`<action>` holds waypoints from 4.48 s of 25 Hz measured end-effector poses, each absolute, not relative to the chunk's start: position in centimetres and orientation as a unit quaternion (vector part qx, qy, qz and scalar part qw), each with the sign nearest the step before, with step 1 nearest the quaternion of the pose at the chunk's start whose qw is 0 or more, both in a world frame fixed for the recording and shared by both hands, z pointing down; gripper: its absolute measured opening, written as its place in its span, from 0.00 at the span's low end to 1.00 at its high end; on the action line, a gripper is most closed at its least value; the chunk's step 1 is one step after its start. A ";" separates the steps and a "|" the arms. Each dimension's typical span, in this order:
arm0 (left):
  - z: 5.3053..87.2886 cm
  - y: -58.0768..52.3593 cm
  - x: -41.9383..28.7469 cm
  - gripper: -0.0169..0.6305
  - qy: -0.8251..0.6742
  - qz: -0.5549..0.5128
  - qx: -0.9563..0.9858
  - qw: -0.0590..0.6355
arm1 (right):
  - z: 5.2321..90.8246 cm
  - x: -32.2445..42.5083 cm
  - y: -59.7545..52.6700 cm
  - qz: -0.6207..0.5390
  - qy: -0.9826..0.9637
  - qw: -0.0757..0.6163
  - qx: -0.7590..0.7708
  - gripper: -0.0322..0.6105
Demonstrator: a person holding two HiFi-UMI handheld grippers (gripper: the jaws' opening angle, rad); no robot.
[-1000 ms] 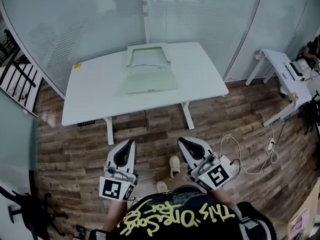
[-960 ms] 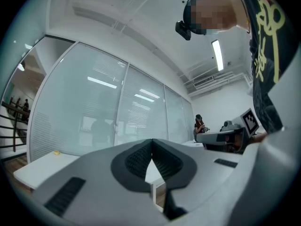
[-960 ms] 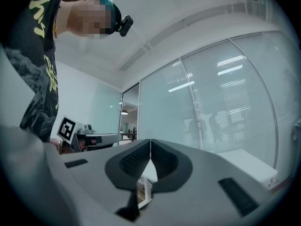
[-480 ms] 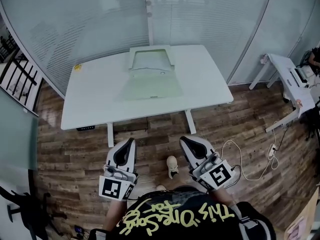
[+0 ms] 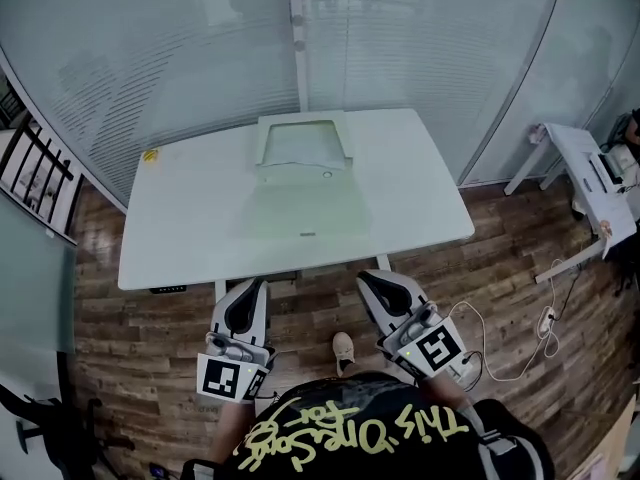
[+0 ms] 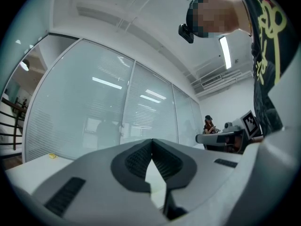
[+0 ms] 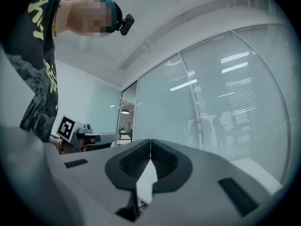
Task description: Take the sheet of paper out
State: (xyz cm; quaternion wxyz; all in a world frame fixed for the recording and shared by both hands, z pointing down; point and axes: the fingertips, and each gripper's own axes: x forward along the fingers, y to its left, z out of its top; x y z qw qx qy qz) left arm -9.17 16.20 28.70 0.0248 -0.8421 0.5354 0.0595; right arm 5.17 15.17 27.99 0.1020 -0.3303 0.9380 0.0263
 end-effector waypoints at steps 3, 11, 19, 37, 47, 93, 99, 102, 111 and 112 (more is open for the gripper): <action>28.1 14.5 -9.1 0.03 0.536 0.060 -0.841 0.040 | 27.4 5.2 13.4 0.030 0.940 0.103 -0.324 0.06; 27.3 10.6 -8.3 0.03 0.549 0.062 -0.833 0.043 | 26.8 5.8 9.1 0.034 0.945 0.105 -0.307 0.06; 27.1 7.4 -6.7 0.03 0.558 0.060 -0.826 0.043 | 26.9 6.5 5.2 0.033 0.954 0.100 -0.282 0.06; 26.7 6.1 -8.8 0.03 0.570 0.064 -0.818 0.046 | 27.5 5.5 3.4 0.011 0.950 0.110 -0.291 0.06; 26.8 5.5 -7.6 0.03 0.581 0.049 -0.811 0.049 | 27.5 7.7 2.1 0.008 0.949 0.112 -0.294 0.06; 25.7 -9.9 -14.8 0.03 0.535 0.041 -0.839 0.088 | 27.3 1.9 -12.2 0.005 0.929 0.100 -0.356 0.06; 26.6 -11.5 -15.9 0.03 0.529 0.039 -0.846 0.052 | 27.0 0.8 -13.6 -0.002 0.924 0.106 -0.368 0.06; 27.3 -12.4 -15.9 0.03 0.525 0.030 -0.850 0.036 | 27.2 0.7 -14.3 -0.003 0.922 0.102 -0.374 0.06; 27.9 -12.9 -15.3 0.03 0.521 0.023 -0.853 0.032 | 27.8 1.1 -14.7 -0.017 0.922 0.100 -0.373 0.06; 27.8 -13.0 -15.2 0.03 0.521 0.023 -0.853 0.036 | 27.9 1.2 -14.8 -0.016 0.924 0.098 -0.370 0.06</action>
